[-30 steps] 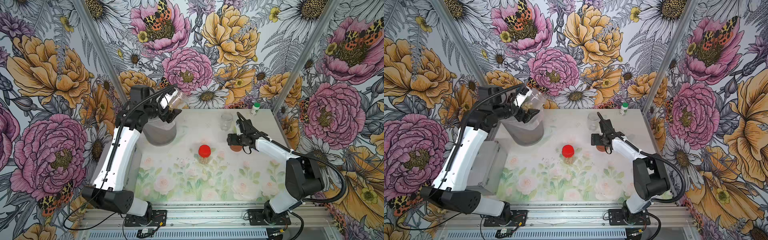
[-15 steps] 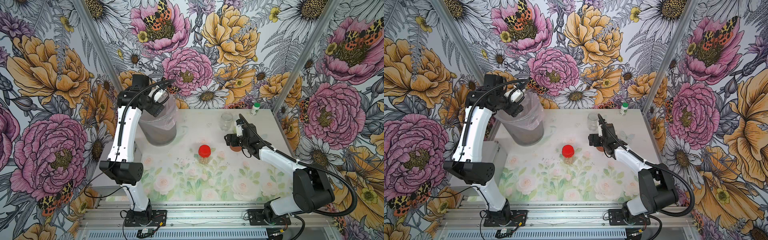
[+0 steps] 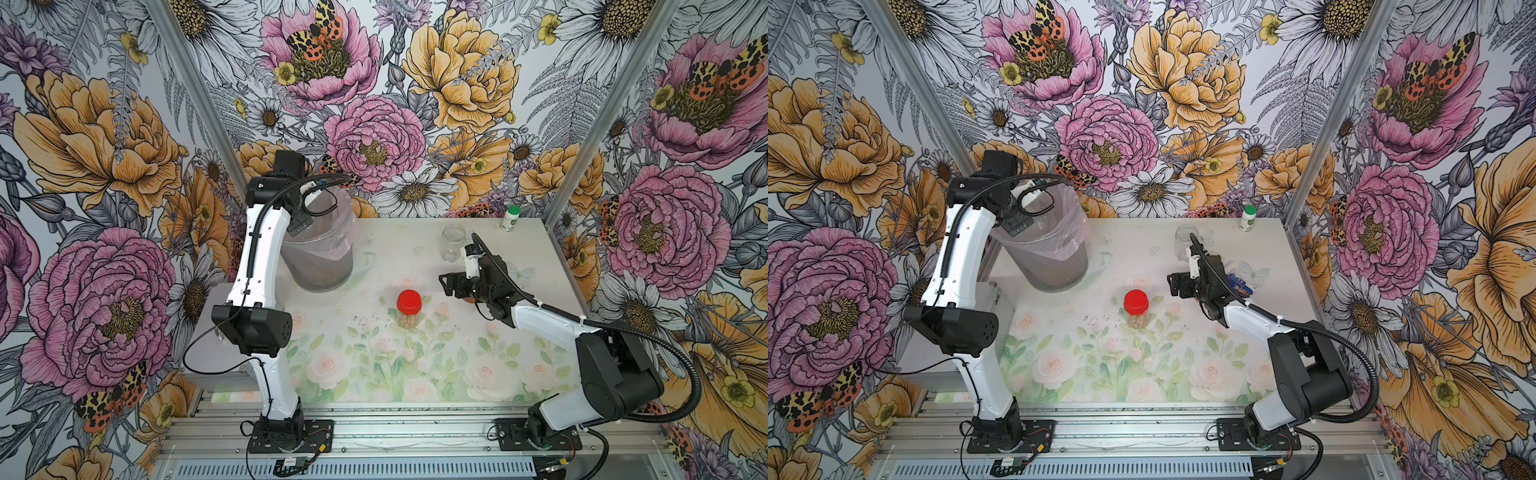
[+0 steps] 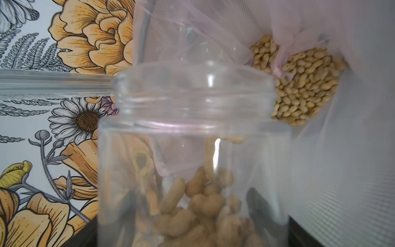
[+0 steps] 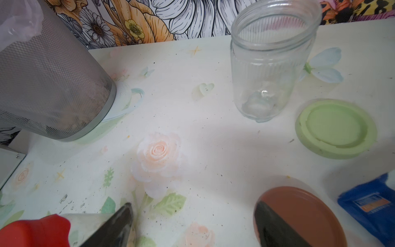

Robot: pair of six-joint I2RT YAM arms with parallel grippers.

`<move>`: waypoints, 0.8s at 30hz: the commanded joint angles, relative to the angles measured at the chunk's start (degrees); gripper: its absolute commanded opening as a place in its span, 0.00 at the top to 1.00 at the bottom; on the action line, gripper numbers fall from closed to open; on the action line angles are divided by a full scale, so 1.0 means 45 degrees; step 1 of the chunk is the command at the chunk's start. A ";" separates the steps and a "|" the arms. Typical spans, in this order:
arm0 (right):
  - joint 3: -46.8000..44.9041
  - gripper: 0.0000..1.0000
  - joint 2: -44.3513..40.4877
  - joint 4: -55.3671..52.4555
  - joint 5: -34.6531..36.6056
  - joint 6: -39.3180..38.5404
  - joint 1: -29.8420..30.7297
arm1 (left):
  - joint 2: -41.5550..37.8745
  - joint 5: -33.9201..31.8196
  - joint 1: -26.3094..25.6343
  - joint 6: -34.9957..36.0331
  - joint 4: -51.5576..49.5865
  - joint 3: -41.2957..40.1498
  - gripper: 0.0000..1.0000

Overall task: Empty moldy peanuts from jars
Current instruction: Pour the moldy peanuts from the jar into the trash bin.

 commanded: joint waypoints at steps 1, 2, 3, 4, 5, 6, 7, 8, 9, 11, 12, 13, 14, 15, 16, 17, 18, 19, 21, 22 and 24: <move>-0.0407 0.11 0.0025 0.1126 -0.0288 0.0313 0.0153 | 0.0324 -0.2471 -0.0372 0.0868 0.0612 0.0143 0.70; -0.0441 0.11 0.0031 0.1183 -0.0292 0.0298 0.0184 | 0.0460 -0.2622 -0.0488 0.0956 0.0639 0.0253 0.70; -0.0389 0.11 0.0119 0.1147 -0.0327 0.0281 0.0197 | 0.0613 -0.2803 -0.0589 0.1176 0.0766 0.0284 0.70; -0.0337 0.11 0.0184 0.1032 -0.0383 0.0256 0.0221 | 0.0769 -0.3002 -0.0637 0.1422 0.0915 0.0270 0.70; -0.0325 0.11 0.0227 0.1032 -0.0403 0.0245 0.0233 | 0.0868 -0.3152 -0.0663 0.1669 0.1068 0.0209 0.70; -0.0349 0.11 0.0253 0.1094 -0.0405 0.0270 0.0251 | 0.0980 -0.3268 -0.0646 0.1940 0.1317 0.0120 0.70; -0.0364 0.11 0.0277 0.1165 -0.0376 0.0268 0.0256 | 0.1061 -0.3503 -0.0633 0.2251 0.1581 -0.0062 0.70; -0.0399 0.11 0.0272 0.1228 -0.0339 0.0269 0.0277 | 0.1088 -0.3680 -0.0620 0.2480 0.1766 -0.0206 0.70; -0.0460 0.11 0.0238 0.1290 -0.0253 0.0303 0.0322 | 0.1126 -0.3709 -0.0621 0.2639 0.1856 -0.0358 0.70; -0.0600 0.11 0.0158 0.1558 -0.0204 0.0294 0.0328 | 0.1093 -0.3671 -0.0552 0.2987 0.2262 -0.0731 0.70; -0.0656 0.11 0.0118 0.1591 -0.0214 0.0310 0.0344 | 0.1079 -0.3690 -0.0511 0.3113 0.2406 -0.0928 0.69; -0.0657 0.11 0.0142 0.1600 -0.0226 0.0308 0.0335 | 0.1068 -0.3723 -0.0469 0.3245 0.2506 -0.1072 0.69; -0.0657 0.11 0.0170 0.1631 -0.0248 0.0281 0.0344 | 0.1067 -0.3803 -0.0416 0.3490 0.2797 -0.1224 0.68; -0.0681 0.11 0.0222 0.1716 -0.0287 0.0281 0.0334 | 0.1058 -0.3995 -0.0391 0.3887 0.3329 -0.1530 0.67; -0.0682 0.11 0.0295 0.1795 -0.0307 0.0274 0.0351 | 0.1084 -0.4053 -0.0370 0.4204 0.3594 -0.1636 0.67; -0.0683 0.11 0.0345 0.1808 -0.0307 0.0284 0.0354 | 0.1125 -0.4056 -0.0360 0.4408 0.3776 -0.1660 0.66; -0.0662 0.11 0.0425 0.1837 -0.0307 0.0298 0.0358 | 0.1239 -0.4059 -0.0334 0.4545 0.3971 -0.1529 0.66; -0.0632 0.11 0.0481 0.1871 -0.0298 0.0295 0.0366 | 0.1380 -0.3936 -0.0316 0.4574 0.4062 -0.1340 0.66; -0.0600 0.11 0.0603 0.1972 -0.0322 0.0272 0.0352 | 0.1633 -0.3645 -0.0302 0.4550 0.4070 -0.1031 0.66; -0.0561 0.11 0.0668 0.2011 -0.0292 0.0261 0.0368 | 0.1735 -0.3583 -0.0335 0.4572 0.4075 -0.1000 0.66; -0.0482 0.11 0.0751 0.1984 -0.0250 0.0244 0.0355 | 0.1828 -0.3441 -0.0361 0.4510 0.4053 -0.0952 0.67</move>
